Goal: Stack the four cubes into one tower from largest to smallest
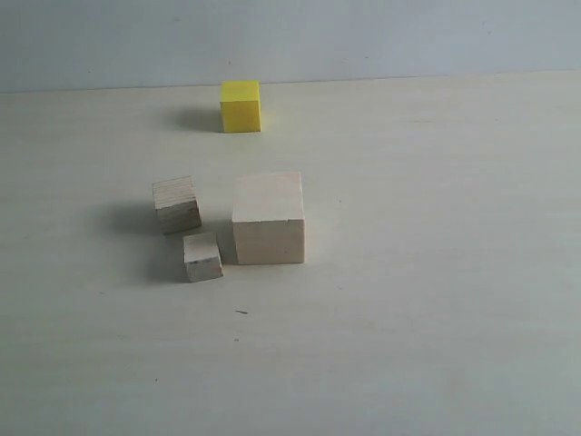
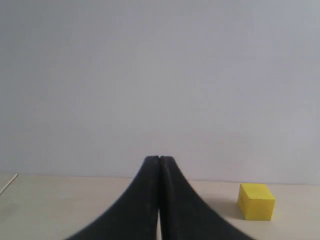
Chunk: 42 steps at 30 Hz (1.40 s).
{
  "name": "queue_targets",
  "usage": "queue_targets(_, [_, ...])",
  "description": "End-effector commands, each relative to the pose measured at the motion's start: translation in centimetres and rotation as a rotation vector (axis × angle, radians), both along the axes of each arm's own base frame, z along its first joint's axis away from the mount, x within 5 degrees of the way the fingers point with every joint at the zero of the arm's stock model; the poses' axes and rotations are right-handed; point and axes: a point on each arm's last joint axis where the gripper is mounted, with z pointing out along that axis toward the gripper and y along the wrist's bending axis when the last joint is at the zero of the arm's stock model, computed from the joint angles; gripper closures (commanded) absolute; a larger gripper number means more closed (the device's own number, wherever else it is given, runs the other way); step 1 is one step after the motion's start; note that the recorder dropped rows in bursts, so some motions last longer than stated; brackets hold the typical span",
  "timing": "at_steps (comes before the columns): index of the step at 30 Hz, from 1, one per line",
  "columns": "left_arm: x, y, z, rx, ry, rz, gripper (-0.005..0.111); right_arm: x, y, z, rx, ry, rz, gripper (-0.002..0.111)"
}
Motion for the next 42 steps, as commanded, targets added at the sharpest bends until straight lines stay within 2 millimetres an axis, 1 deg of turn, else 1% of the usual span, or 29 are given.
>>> queue_targets(1, [4.2, -0.3, 4.2, 0.080, 0.114, -0.033, 0.107, -0.7, -0.6, 0.4, 0.018, -0.025, 0.003, 0.108])
queue_targets(3, [6.4, -0.4, 5.7, 0.081, 0.148, -0.041, 0.107, -0.9, -0.8, 0.5, 0.024, -0.032, 0.003, 0.108])
queue_targets(6, [9.0, -0.4, 7.5, 0.081, 0.140, -0.037, 0.107, -1.1, -0.9, 0.6, 0.026, -0.034, 0.003, 0.108])
queue_targets(9, [10.9, -0.3, 9.2, 0.079, 0.067, -0.018, 0.107, -1.2, -1.0, 0.6, 0.025, -0.032, 0.002, 0.108])
queue_targets(11, [11.6, -0.2, 9.5, 0.078, 0.030, -0.006, 0.107, -1.2, -1.0, 0.6, 0.025, -0.032, 0.002, 0.108])
queue_targets(14, [11.9, -0.1, 9.9, 0.077, -0.014, 0.007, 0.107, -1.2, -1.0, 0.5, 0.017, -0.023, 0.001, 0.108])
queue_targets(17, [12.3, -0.2, 9.6, 0.072, 0.001, 0.006, 0.107, -1.3, -1.1, 0.4, 0.003, -0.016, 0.001, 0.108])
queue_targets(21, [13.7, -0.1, 8.9, 0.028, 0.017, 0.013, 0.106, -1.3, -1.1, 0.4, -0.019, -0.030, 0.014, 0.108])
queue_targets(23, [15.0, -0.1, 8.3, 0.028, 0.042, 0.015, 0.100, -1.3, -1.1, 0.4, -0.019, -0.030, 0.014, 0.108])
queue_targets(25, [16.9, -0.1, 7.6, 0.025, 0.081, 0.015, 0.087, -1.3, -1.1, 0.4, -0.018, -0.028, 0.015, 0.108])
queue_targets(26, [17.5, -0.1, 7.7, 0.015, 0.082, 0.015, 0.079, -1.3, -1.1, 0.4, -0.016, -0.027, 0.015, 0.108])
queue_targets(30, [21.3, -1.0, 6.8, -0.017, 0.132, -0.009, 0.033, -1.3, -1.1, 0.3, -0.012, -0.016, 0.010, 0.108])
queue_targets(31, [22.2, -1.5, 6.7, -0.015, 0.140, -0.025, 0.025, -1.3, -1.1, 0.3, -0.012, -0.016, 0.010, 0.108])
queue_targets(32, [22.9, -2.2, 6.5, -0.014, 0.150, -0.044, 0.021, -1.3, -1.1, 0.3, -0.010, -0.015, 0.009, 0.108])
queue_targets(35, [25.0, -4.3, 6.4, 0.007, 0.185, -0.108, 0.024, -1.3, -1.1, 0.3, 0.009, -0.001, 0.000, 0.108])
queue_targets(37, [26.3, -6.3, 6.4, 0.040, 0.203, -0.166, 0.024, -1.3, -1.1, 0.3, 0.009, -0.001, 0.000, 0.108])
queue_targets(38, [26.7, -6.8, 6.9, 0.055, 0.202, -0.184, 0.024, -1.3, -1.1, 0.3, 0.009, -0.001, 0.000, 0.108])
queue_targets(40, [28.0, -8.3, 7.1, 0.064, 0.246, -0.231, 0.023, -1.3, -1.1, 0.3, 0.009, -0.001, 0.000, 0.108])
queue_targets(42, [29.3, -9.4, 6.9, 0.048, 0.270, -0.256, 0.023, -1.3, -1.1, 0.3, 0.004, -0.005, -0.001, 0.108])
